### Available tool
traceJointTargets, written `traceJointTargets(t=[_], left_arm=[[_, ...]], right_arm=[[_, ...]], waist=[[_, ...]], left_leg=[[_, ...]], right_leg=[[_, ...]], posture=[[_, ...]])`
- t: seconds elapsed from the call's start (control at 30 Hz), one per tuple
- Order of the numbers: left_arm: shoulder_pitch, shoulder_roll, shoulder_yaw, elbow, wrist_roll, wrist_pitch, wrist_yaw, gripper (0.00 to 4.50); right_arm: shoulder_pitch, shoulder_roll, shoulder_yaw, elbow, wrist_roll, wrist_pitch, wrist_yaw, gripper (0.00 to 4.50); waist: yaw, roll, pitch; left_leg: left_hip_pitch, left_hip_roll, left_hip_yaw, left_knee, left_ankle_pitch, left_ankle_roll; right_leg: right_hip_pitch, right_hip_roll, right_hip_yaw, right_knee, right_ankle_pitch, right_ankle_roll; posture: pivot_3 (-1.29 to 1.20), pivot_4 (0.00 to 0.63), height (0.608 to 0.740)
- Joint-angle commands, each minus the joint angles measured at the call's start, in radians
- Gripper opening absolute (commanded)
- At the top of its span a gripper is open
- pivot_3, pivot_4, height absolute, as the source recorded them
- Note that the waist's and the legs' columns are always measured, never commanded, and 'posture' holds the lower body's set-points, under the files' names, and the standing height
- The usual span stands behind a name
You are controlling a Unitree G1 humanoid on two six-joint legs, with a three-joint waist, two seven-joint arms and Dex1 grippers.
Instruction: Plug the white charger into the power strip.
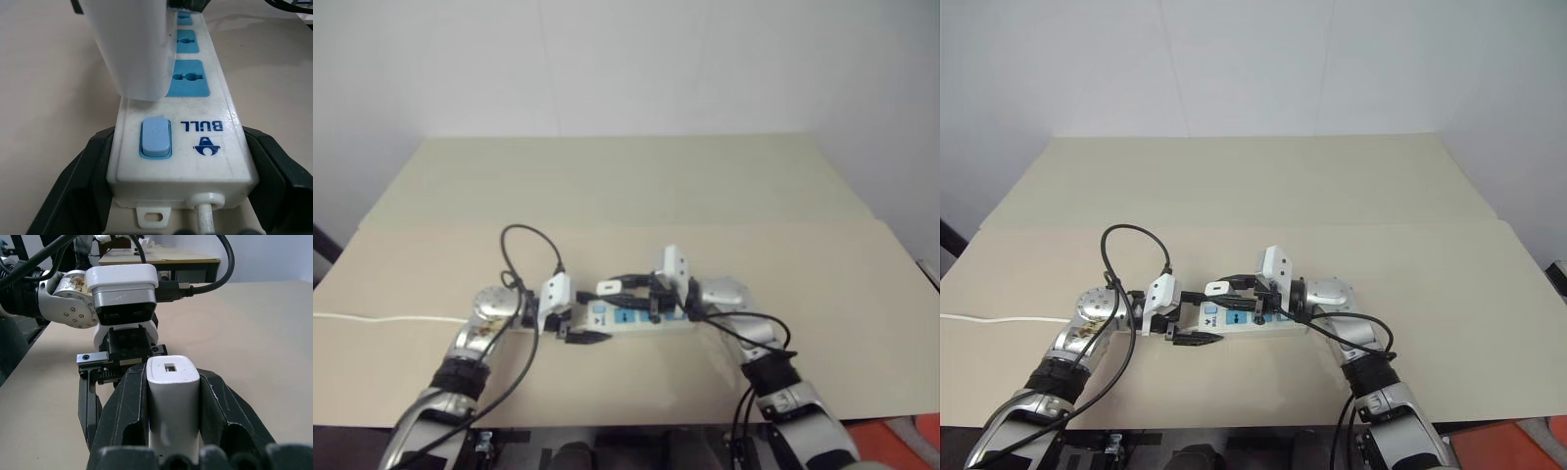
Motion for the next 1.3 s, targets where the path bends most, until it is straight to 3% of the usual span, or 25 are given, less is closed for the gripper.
traceJointTargets(t=[0.03,0.97,1.3], left_arm=[[0.014,0.016,-0.01,-0.021,0.016,-0.014,-0.004,3.28],[0.046,0.085,0.002,-0.016,0.006,-0.106,-0.054,3.28],[0.015,0.081,-0.027,0.042,0.015,-0.163,-0.073,3.28]], right_arm=[[0.021,-0.026,-0.013,0.026,-0.014,-0.012,0.003,1.17],[0.022,-0.184,-0.024,0.297,-0.067,-0.171,0.077,1.17],[-0.079,-0.064,0.035,0.289,-0.056,-0.106,0.057,1.17]], waist=[[0.0,0.0,0.0],[-0.002,-0.003,-0.002],[-0.023,-0.004,-0.002]], left_leg=[[0.0,0.0,0.0,0.0,0.0,0.0],[0.004,0.0,0.0,-0.001,0.0,0.0],[0.008,0.002,0.0,-0.001,0.0,0.0]], right_leg=[[0.0,0.0,0.0,0.0,0.0,0.0],[0.003,0.0,0.0,0.0,-0.001,-0.002],[0.003,0.002,0.0,0.003,-0.003,-0.005]], posture=[[0.0,0.15,0.74],[0.0,0.15,0.74],[0.0,0.15,0.74]])
